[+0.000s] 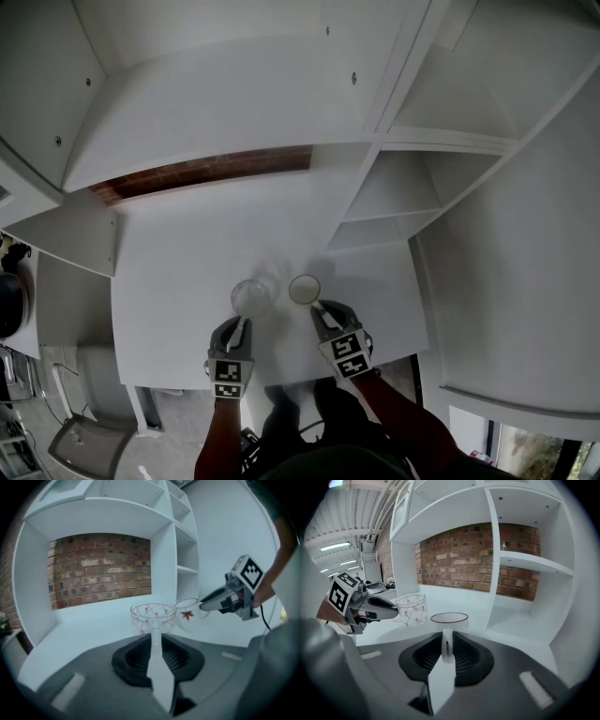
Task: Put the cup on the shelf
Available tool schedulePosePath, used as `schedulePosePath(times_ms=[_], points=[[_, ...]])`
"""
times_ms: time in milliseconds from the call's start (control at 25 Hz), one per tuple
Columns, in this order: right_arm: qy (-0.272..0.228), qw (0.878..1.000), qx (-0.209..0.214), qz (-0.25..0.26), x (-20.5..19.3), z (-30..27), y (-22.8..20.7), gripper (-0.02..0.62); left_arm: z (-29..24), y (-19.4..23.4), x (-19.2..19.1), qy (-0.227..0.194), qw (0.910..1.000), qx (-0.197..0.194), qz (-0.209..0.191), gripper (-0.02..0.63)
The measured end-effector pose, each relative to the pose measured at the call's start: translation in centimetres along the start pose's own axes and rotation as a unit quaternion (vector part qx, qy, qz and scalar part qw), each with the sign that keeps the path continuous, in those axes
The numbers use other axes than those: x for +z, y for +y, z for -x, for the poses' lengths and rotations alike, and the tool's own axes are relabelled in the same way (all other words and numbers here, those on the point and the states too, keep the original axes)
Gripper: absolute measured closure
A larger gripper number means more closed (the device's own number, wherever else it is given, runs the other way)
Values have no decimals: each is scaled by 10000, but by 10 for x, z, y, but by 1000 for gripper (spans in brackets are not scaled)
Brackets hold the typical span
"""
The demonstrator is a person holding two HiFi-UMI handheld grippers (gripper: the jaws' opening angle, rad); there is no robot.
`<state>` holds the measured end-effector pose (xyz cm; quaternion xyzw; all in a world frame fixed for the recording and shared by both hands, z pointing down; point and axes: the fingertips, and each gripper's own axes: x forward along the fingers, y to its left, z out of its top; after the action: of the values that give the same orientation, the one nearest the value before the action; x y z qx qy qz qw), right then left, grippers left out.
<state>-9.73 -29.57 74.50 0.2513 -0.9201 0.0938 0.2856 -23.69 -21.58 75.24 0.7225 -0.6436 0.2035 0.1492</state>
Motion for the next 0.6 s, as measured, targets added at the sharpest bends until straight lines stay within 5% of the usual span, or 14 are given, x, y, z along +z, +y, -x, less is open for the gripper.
schedulePosePath(times_ms=[600], points=[[-542,9980,-314,11,61,36,-12,526,19,9,53,-281,9993,-95,-218,554]])
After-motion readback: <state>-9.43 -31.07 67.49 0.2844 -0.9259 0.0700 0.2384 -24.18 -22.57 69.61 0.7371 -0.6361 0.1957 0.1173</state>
